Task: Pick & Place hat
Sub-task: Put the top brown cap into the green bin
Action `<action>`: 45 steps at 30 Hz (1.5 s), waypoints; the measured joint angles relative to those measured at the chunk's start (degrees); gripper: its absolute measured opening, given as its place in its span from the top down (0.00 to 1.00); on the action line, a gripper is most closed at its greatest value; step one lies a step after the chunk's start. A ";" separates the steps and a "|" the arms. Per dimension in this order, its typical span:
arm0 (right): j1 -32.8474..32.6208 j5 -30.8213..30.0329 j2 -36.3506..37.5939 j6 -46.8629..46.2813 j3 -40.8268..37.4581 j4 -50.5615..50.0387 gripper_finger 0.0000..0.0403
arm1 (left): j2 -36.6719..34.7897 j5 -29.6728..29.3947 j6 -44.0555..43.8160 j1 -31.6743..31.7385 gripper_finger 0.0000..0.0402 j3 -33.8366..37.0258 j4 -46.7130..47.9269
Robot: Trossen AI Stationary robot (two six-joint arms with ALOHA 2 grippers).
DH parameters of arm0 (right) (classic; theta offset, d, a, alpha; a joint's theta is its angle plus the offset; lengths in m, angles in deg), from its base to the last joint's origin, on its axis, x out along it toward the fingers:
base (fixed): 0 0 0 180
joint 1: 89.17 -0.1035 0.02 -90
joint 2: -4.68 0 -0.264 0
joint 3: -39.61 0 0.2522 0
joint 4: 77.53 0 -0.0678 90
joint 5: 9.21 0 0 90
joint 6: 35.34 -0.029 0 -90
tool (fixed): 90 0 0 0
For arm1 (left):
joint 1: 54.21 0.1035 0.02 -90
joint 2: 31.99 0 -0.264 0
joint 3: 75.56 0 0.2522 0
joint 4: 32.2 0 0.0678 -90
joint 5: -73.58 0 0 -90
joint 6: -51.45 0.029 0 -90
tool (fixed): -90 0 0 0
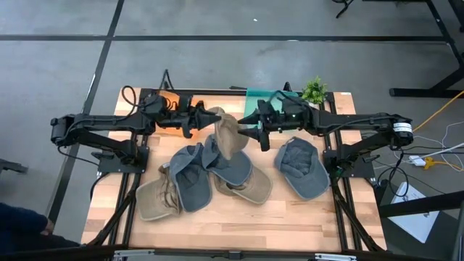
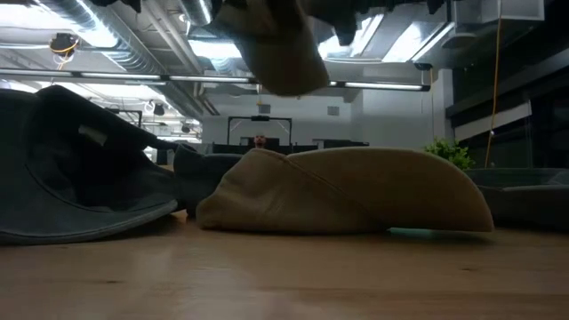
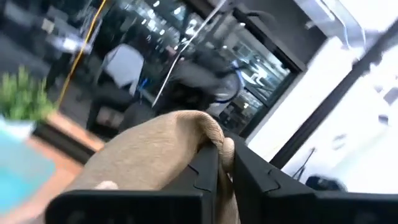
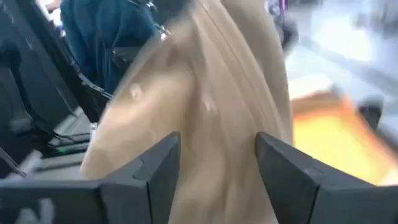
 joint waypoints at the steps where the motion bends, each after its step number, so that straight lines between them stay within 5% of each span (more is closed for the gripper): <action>1: 0.44 0.00 0.00 -3.13 0.00 -1.78 0.49 | -0.59 0.07 3.18 0.00 0.94 0.00 0.01; 14: 4.36 0.50 -0.01 -22.37 -1.23 -7.82 0.49 | -5.46 3.39 31.49 -0.02 0.94 0.00 -0.61; 20: 6.22 9.05 -1.89 -27.86 -1.27 -2.85 0.49 | -5.47 2.74 36.73 -0.02 0.94 0.00 -4.67; 24: 6.74 14.15 -4.64 -31.54 -1.27 3.70 0.49 | -5.45 1.43 38.72 -0.02 0.94 0.00 -5.17; 34: 6.72 15.01 -9.82 -34.57 -1.28 8.92 0.49 | -6.63 1.29 39.99 -0.02 0.94 0.00 -6.51; 45: 6.72 20.48 -11.23 -37.32 -1.29 28.97 0.49 | -7.03 0.44 40.25 0.00 0.94 0.00 -6.00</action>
